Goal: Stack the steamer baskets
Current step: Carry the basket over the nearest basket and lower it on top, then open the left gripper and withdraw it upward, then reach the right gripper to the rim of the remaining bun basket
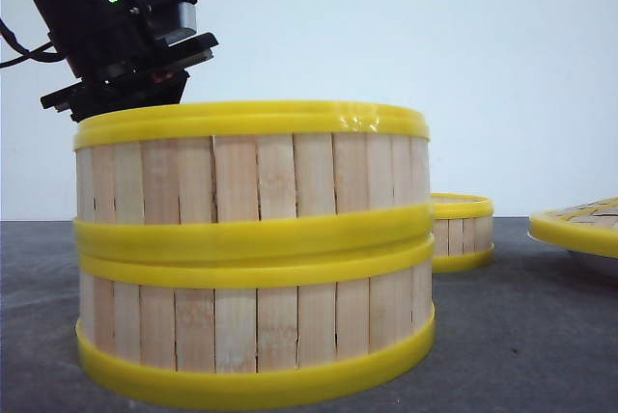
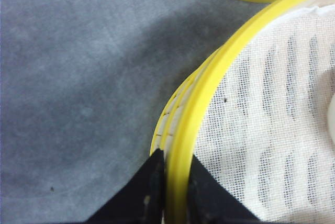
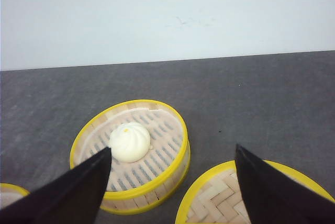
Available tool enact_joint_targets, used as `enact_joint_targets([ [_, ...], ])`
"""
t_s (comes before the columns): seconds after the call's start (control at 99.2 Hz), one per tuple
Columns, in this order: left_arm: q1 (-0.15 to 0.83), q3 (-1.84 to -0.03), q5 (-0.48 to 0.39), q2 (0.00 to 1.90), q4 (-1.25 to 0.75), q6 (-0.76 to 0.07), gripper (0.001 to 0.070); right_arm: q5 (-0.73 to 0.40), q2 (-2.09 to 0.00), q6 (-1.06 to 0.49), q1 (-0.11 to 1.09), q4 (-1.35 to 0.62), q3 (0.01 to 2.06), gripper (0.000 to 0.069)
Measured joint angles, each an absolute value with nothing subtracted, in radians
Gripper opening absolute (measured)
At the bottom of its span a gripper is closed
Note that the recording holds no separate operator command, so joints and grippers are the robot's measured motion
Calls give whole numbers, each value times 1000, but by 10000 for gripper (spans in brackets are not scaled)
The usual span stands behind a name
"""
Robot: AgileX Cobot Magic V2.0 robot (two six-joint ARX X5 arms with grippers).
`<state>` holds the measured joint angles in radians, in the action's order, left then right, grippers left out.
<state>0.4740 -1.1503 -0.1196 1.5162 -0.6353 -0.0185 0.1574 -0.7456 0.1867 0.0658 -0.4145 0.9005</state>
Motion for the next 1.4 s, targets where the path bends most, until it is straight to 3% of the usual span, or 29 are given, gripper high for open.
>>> enact_joint_targets([
  [0.343, 485, -1150, -105, 1516, -632, -20, 31, 157, -746, 187, 66, -414, 900, 466],
  [0.393, 485, -1150, -107, 1516, -629, -23, 79, 157, -746, 187, 66, -414, 900, 466],
  [0.524, 485, -1148, -107, 1516, -619, -27, 282, 158, -746, 187, 66, -414, 900, 466],
  [0.625, 485, -1148, -107, 1507, -599, -28, 333, 158, -746, 187, 66, -417, 900, 466],
  [0.837, 480, -1140, -101, 1299, -476, -39, 347, 158, -746, 187, 66, -418, 900, 466],
  [0.978, 472, -1145, -41, 1093, -413, -44, 347, 158, -747, 187, 66, -417, 900, 466],
  [1.23, 472, -1138, 21, 859, -634, -50, 347, 217, -805, 189, 66, -406, 902, 466],
  [1.402, 493, -994, 20, 706, -658, -82, 347, 259, -933, 191, 66, -406, 932, 466],
])
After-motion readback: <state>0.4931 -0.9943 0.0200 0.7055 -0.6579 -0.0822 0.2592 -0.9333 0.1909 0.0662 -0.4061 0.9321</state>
